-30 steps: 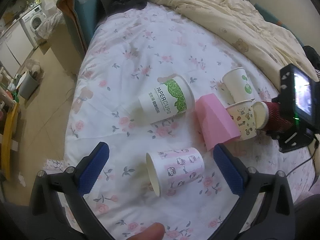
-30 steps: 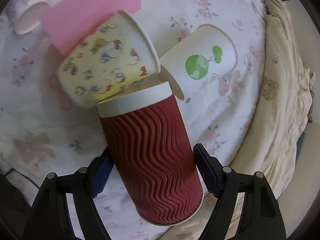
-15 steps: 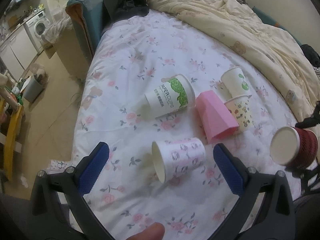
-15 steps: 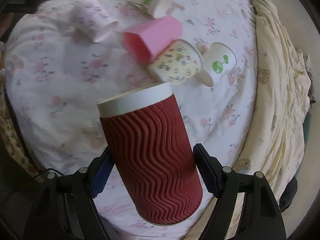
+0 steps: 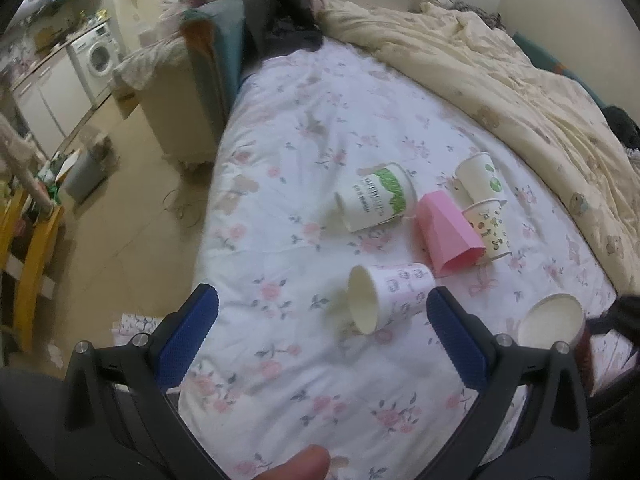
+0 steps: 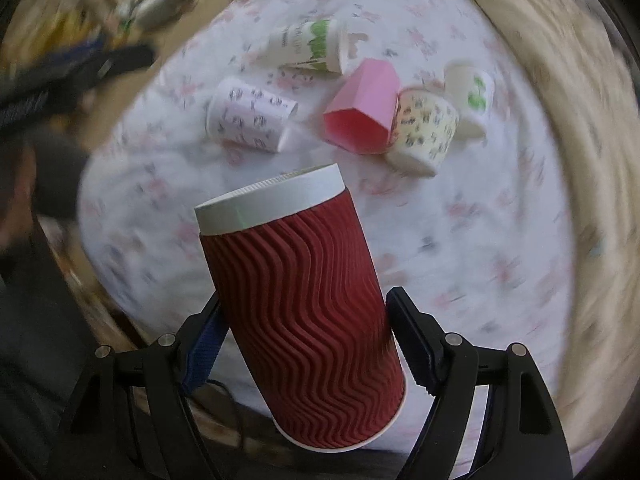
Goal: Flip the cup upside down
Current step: 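Lift the red cup with the right tool and stand it upright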
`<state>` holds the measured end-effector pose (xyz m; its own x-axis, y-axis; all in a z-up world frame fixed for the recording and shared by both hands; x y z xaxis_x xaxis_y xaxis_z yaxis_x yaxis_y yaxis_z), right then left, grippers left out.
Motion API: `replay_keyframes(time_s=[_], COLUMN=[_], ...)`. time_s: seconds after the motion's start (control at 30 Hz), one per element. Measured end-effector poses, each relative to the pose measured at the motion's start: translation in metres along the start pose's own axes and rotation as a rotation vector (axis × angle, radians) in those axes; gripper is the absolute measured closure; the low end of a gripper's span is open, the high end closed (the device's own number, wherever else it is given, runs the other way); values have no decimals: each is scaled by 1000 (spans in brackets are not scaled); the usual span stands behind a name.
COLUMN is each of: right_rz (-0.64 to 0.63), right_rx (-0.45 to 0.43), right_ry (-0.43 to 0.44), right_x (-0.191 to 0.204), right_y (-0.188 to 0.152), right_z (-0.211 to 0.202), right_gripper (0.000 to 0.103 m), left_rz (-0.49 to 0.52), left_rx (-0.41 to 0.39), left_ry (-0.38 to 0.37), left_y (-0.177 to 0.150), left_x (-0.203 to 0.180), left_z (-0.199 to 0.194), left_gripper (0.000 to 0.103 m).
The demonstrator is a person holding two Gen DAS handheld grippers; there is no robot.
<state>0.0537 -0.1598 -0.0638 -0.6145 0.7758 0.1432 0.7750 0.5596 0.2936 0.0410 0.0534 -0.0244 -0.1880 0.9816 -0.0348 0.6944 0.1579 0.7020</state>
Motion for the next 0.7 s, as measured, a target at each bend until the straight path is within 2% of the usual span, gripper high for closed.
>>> replay_keyframes(time_s=[0.13, 0.37, 0.5, 0.7], right_rz=[281, 640, 753, 780], right_rx=[-20, -39, -31, 3], right_ry=[148, 278, 313, 300], right_x=[-11, -22, -30, -35], right_y=[-6, -12, -14, -8], right_z=[15, 46, 65, 88], right_gripper=[23, 23, 23, 23], left_rz=[-10, -29, -33, 3], left_rx=[6, 42, 49, 51], left_ry=[12, 29, 35, 28], left_y=[-7, -18, -19, -21], left_x=[10, 14, 14, 2], left_z=[-7, 1, 6, 11], left_gripper=[0, 0, 0, 0])
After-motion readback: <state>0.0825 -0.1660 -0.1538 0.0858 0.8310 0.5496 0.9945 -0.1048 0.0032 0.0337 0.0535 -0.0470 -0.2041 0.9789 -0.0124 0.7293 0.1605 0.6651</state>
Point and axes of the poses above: each gripper's, at about its wrist camera, not at the fingertips, and z roughly the way its jaws point, x to its left, y to its top, the point moved 2 cm from there along z, roughly the way its jaws point, and after that the axes turned 12 degrees about -x, right-handed, at the moved point
